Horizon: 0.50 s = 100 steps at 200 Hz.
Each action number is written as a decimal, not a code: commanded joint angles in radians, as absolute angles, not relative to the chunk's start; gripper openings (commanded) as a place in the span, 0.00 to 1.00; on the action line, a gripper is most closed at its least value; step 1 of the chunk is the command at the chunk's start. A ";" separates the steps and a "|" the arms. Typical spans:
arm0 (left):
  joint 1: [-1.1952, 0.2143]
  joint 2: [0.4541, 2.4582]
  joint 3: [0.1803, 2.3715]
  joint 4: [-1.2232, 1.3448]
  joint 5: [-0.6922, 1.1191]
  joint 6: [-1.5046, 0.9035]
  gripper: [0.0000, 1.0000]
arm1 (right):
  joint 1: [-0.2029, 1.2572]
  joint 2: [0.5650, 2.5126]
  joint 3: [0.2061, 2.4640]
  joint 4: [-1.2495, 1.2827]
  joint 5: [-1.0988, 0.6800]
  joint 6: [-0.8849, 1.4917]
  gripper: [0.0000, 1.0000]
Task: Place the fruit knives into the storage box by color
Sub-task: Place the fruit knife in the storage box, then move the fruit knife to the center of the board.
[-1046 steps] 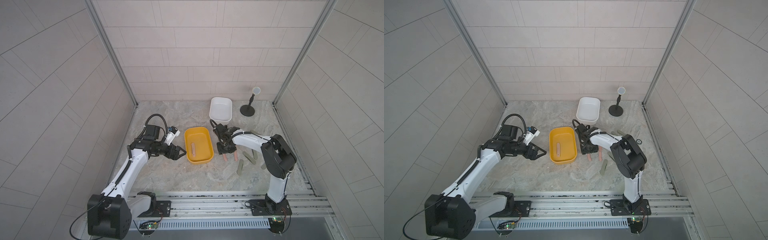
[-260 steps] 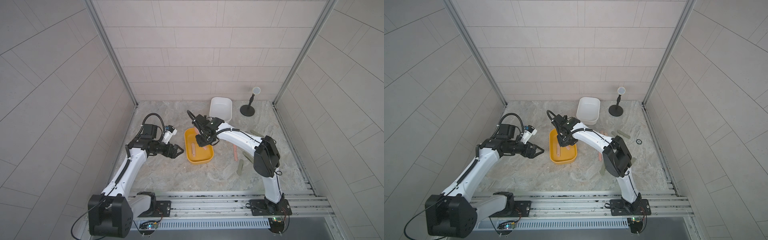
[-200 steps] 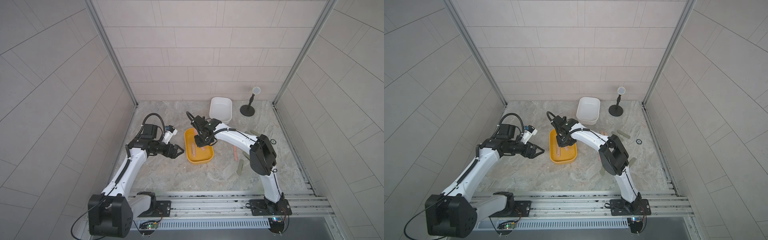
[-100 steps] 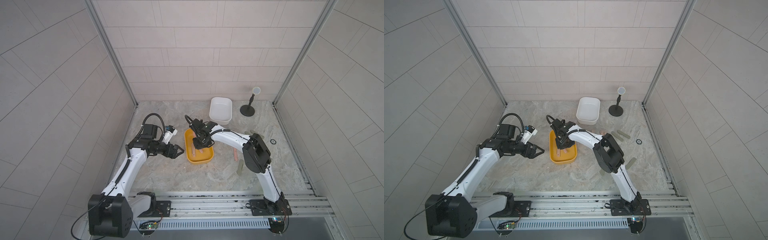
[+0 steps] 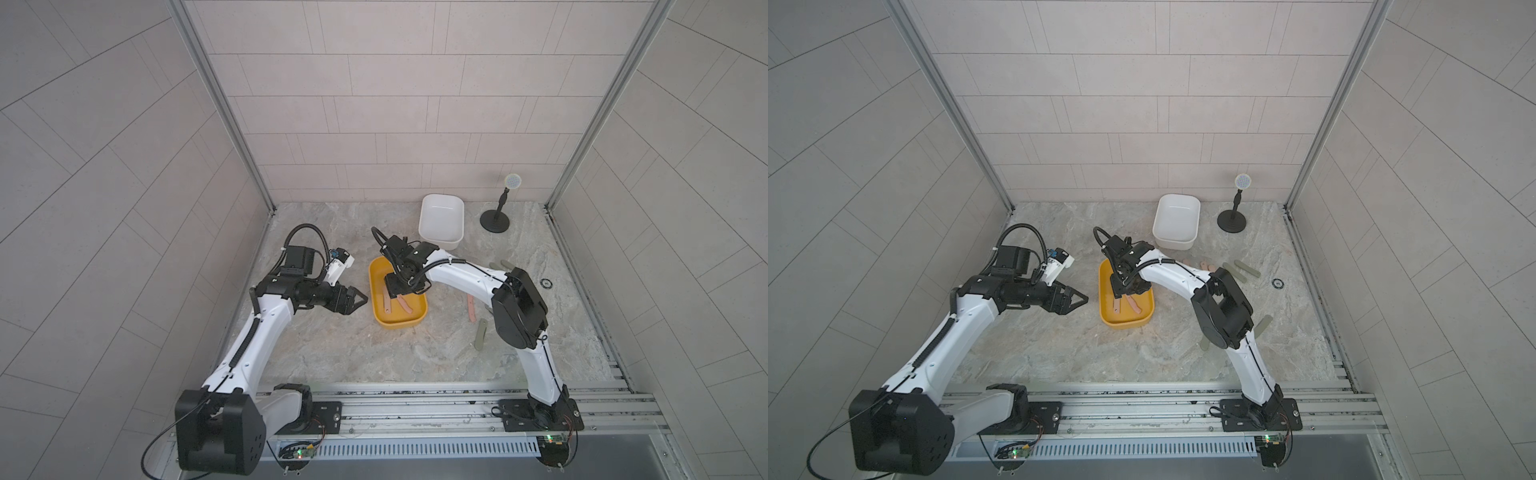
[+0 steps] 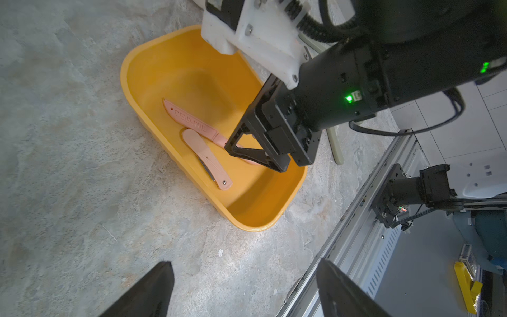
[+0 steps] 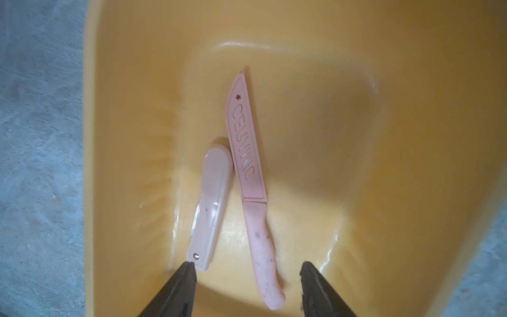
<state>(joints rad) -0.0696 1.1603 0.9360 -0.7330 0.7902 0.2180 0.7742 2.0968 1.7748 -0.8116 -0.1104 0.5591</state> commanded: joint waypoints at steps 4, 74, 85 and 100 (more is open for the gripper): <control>-0.066 1.178 1.002 -0.715 0.785 0.224 0.88 | 0.775 1.975 1.733 -0.785 -0.026 0.521 0.67; -0.067 1.289 1.117 -0.616 0.904 0.089 0.88 | 0.707 1.802 1.606 -0.750 0.066 0.478 0.71; -0.068 1.309 1.127 -0.587 0.925 0.053 0.88 | 0.673 1.780 1.585 -0.748 0.036 0.493 0.70; -0.070 1.337 1.131 -0.543 0.947 0.002 0.88 | 0.634 1.759 1.558 -0.752 0.013 0.504 0.69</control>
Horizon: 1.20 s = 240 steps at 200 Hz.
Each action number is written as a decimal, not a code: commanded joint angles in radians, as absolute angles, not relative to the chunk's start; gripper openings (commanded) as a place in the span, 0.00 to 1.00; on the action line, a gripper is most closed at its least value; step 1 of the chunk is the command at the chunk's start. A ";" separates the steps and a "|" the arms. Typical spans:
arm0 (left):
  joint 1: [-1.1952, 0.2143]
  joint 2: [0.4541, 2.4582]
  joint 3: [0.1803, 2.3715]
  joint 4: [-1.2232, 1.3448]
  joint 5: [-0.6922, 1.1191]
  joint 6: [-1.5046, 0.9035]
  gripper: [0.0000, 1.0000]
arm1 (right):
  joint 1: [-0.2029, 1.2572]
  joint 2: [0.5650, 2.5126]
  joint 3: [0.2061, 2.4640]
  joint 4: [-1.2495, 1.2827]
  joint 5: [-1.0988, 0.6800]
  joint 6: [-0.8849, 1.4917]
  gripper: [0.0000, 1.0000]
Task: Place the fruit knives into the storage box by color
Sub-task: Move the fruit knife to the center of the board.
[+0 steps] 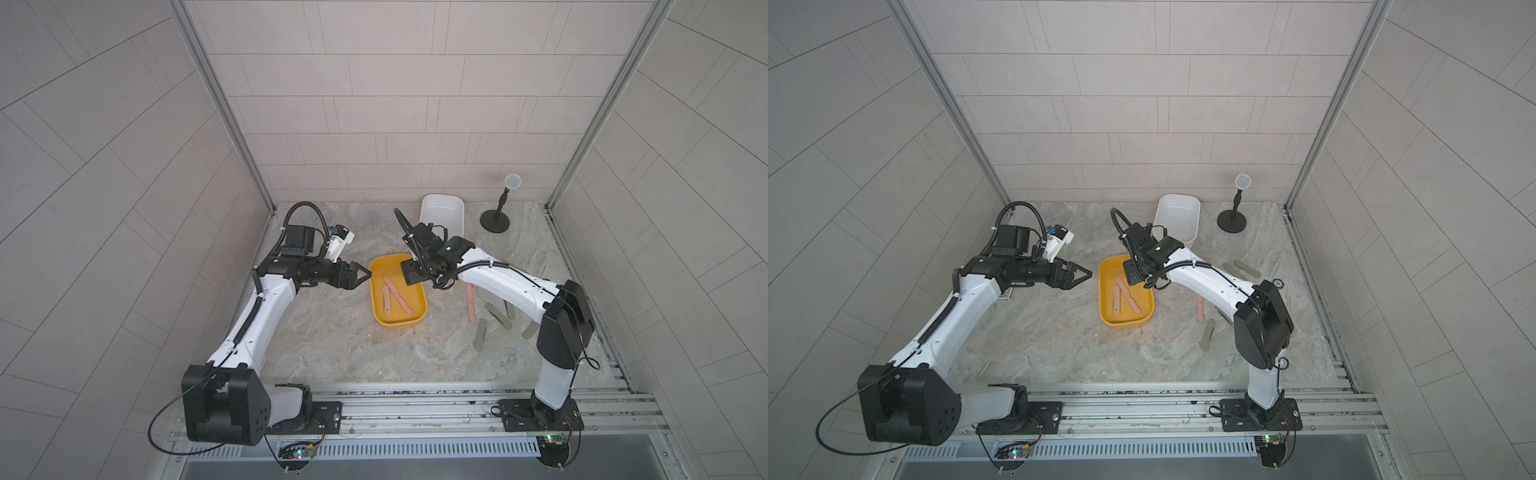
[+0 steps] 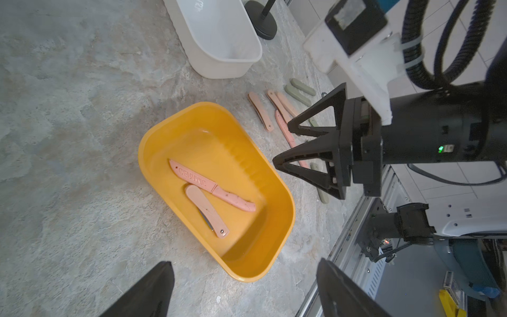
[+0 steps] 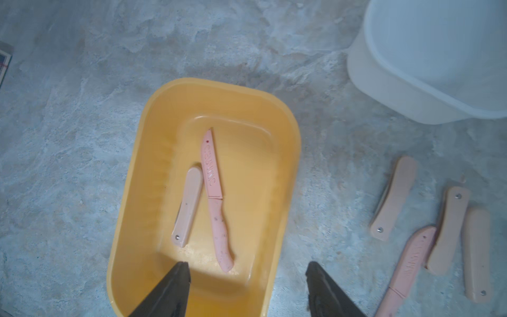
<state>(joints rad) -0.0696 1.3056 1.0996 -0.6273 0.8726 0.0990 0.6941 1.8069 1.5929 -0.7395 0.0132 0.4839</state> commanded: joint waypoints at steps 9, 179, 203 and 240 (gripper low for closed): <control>-0.073 1.347 1.131 -0.522 0.954 -0.017 0.88 | 0.616 1.750 1.539 -0.753 0.005 0.503 0.69; -0.126 1.335 1.017 -0.419 0.916 -0.045 0.88 | 0.391 1.966 1.531 -0.752 0.015 0.452 0.60; -0.126 1.336 1.015 -0.417 0.913 -0.040 0.88 | 0.377 2.004 1.570 -0.752 0.012 0.441 0.59; -0.126 1.333 1.011 -0.417 0.907 -0.037 0.88 | 0.357 2.065 1.624 -0.744 0.002 0.435 0.58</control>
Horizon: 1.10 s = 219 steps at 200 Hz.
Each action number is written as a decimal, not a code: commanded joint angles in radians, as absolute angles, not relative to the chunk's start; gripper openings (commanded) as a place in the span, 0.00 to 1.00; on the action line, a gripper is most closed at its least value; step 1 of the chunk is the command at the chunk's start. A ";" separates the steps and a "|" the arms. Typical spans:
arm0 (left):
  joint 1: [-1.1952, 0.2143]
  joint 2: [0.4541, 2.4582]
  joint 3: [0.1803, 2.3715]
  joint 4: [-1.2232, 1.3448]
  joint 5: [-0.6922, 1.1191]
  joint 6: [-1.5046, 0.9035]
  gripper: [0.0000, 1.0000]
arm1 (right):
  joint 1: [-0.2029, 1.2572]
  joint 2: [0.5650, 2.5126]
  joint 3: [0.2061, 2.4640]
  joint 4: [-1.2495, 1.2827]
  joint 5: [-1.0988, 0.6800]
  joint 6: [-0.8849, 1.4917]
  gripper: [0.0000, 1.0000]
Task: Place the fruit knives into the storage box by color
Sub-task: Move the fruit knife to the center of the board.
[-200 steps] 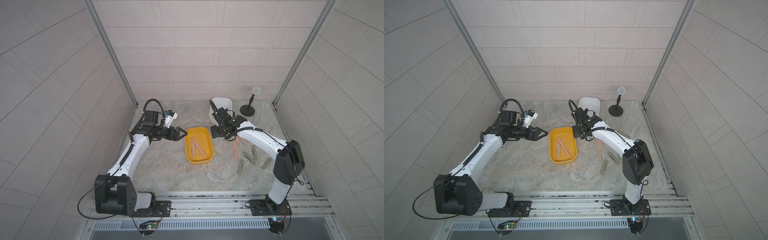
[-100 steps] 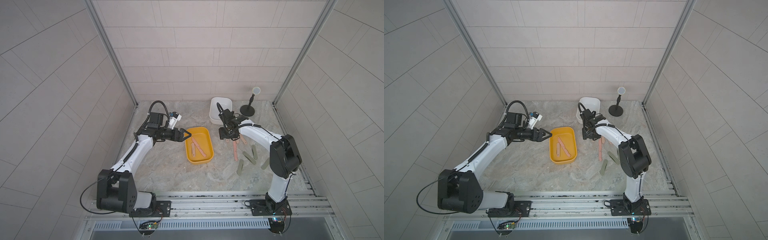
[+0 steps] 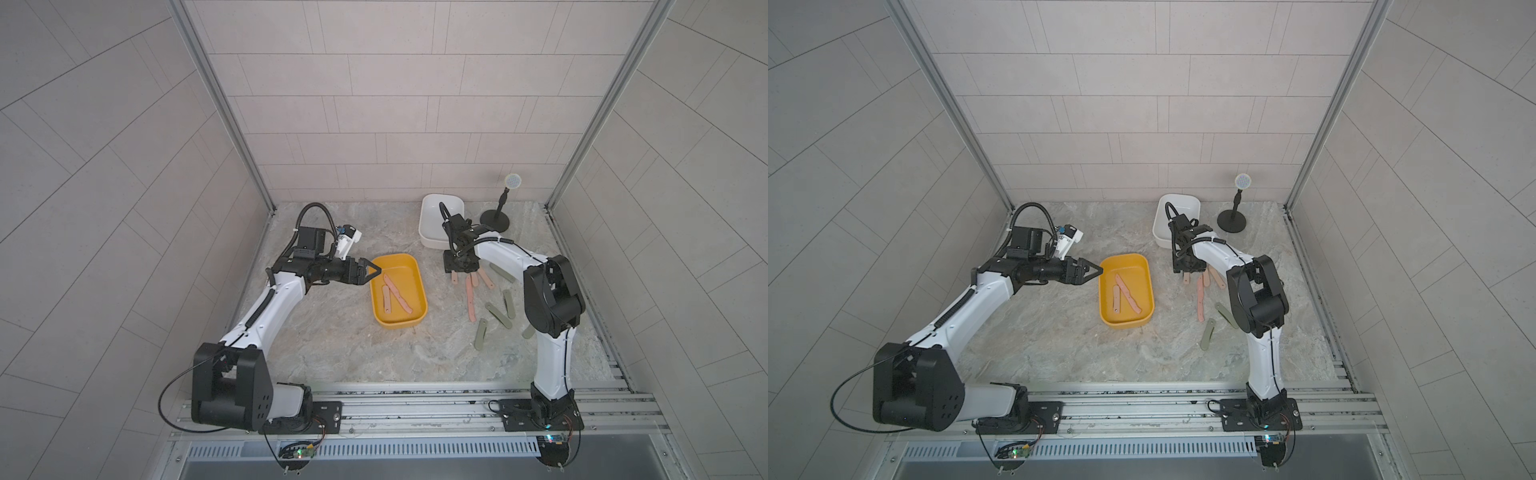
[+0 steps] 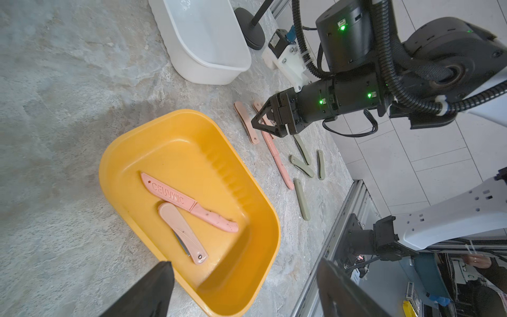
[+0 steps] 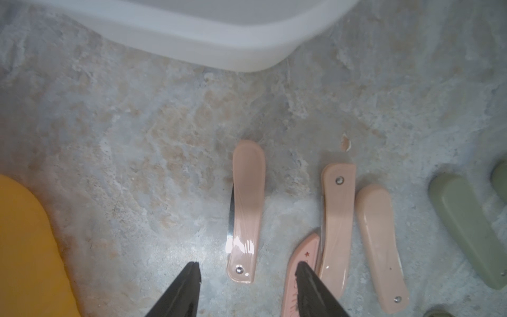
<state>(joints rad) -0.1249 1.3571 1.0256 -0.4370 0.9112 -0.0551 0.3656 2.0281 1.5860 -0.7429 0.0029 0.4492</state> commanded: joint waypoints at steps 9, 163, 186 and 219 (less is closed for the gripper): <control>-0.127 1.334 1.012 -0.419 0.906 -0.037 0.88 | 0.356 2.077 1.637 -0.745 0.001 0.431 0.57; -0.126 1.335 1.014 -0.432 0.898 -0.025 0.88 | 0.348 2.180 1.665 -0.731 -0.001 0.439 0.47; -0.126 1.335 1.016 -0.433 0.899 -0.025 0.88 | 0.348 2.178 1.652 -0.731 -0.001 0.442 0.41; -0.127 1.330 1.014 -0.433 0.895 -0.025 0.88 | 0.348 2.178 1.632 -0.729 0.004 0.443 0.40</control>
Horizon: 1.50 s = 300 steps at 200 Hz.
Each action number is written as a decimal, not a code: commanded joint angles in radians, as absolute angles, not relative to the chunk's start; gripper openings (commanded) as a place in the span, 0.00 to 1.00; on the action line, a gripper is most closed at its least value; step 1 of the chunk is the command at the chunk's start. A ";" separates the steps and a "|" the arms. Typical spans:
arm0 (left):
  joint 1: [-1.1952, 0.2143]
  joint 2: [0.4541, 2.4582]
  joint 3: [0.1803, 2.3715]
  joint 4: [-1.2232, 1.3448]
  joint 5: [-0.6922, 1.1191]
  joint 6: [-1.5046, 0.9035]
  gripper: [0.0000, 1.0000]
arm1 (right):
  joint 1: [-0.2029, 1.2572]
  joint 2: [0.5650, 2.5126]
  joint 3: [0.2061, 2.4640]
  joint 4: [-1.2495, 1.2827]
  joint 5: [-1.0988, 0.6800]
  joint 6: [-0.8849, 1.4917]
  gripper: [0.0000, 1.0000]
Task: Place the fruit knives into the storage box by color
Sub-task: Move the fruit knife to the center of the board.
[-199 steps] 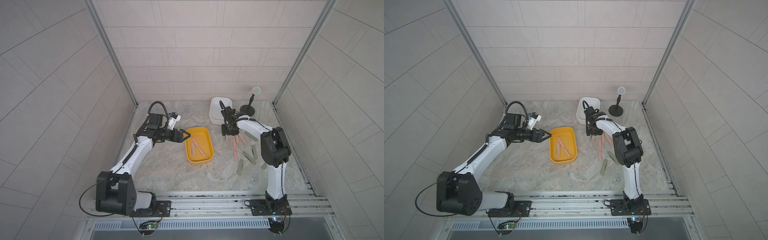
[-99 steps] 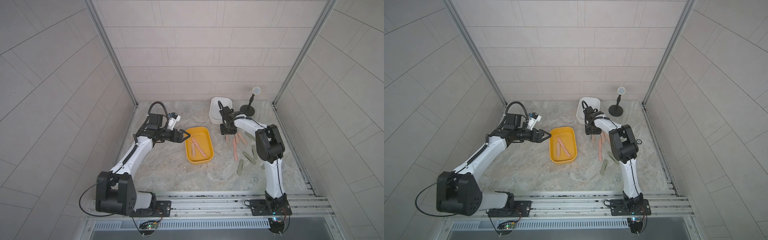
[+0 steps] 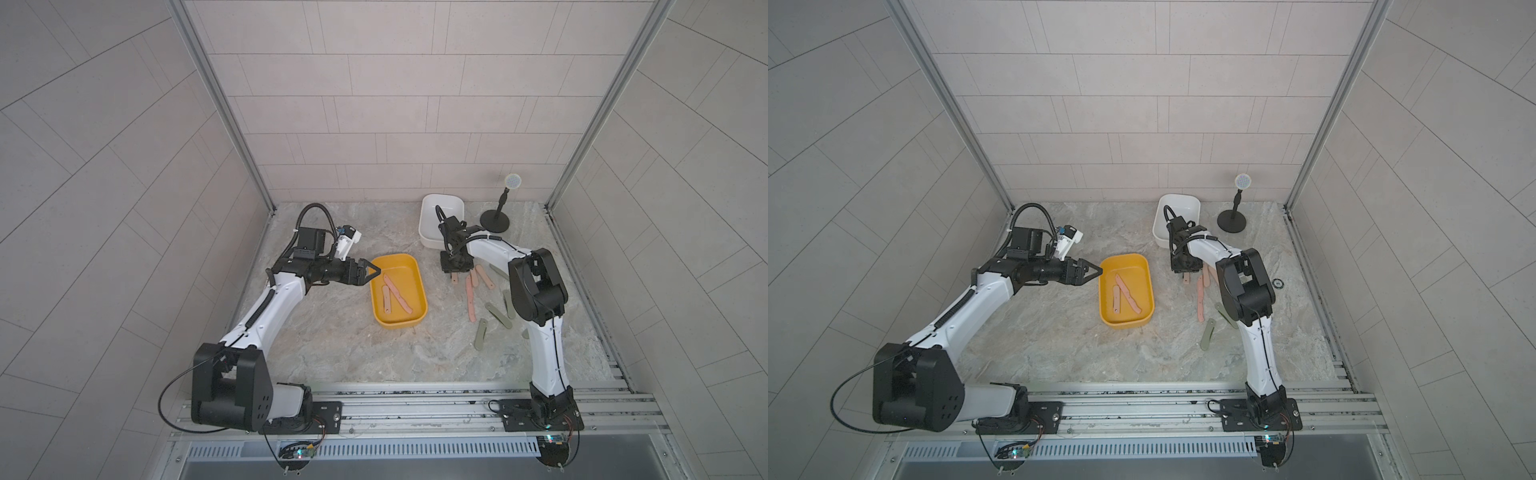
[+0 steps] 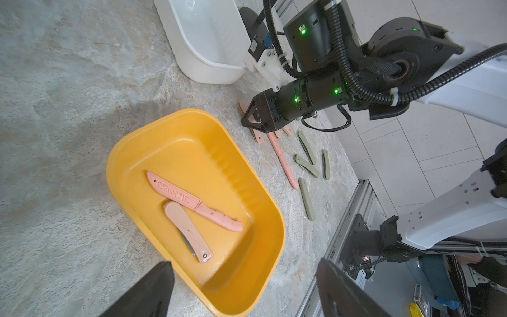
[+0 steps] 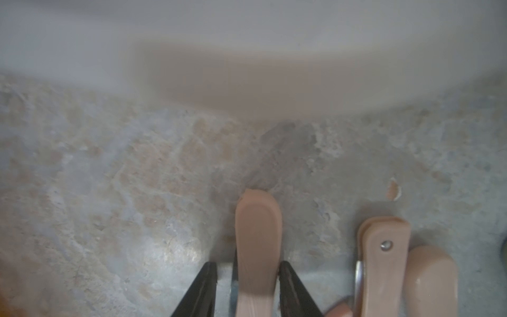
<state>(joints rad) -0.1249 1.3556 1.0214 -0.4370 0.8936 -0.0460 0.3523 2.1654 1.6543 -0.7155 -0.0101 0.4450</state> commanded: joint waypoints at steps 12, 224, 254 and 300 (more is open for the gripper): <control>-0.127 1.329 1.014 -0.434 0.896 -0.025 0.88 | 0.348 2.177 1.624 -0.728 0.004 0.442 0.40; -0.127 1.316 1.014 -0.439 0.903 -0.024 0.88 | 0.461 1.996 1.374 -0.690 0.007 0.496 0.22; -0.126 1.314 1.014 -0.439 0.906 -0.023 0.88 | 0.479 1.945 1.296 -0.672 0.002 0.524 0.23; -0.126 1.315 1.011 -0.433 0.913 -0.030 0.88 | 0.502 1.910 1.244 -0.661 -0.005 0.542 0.25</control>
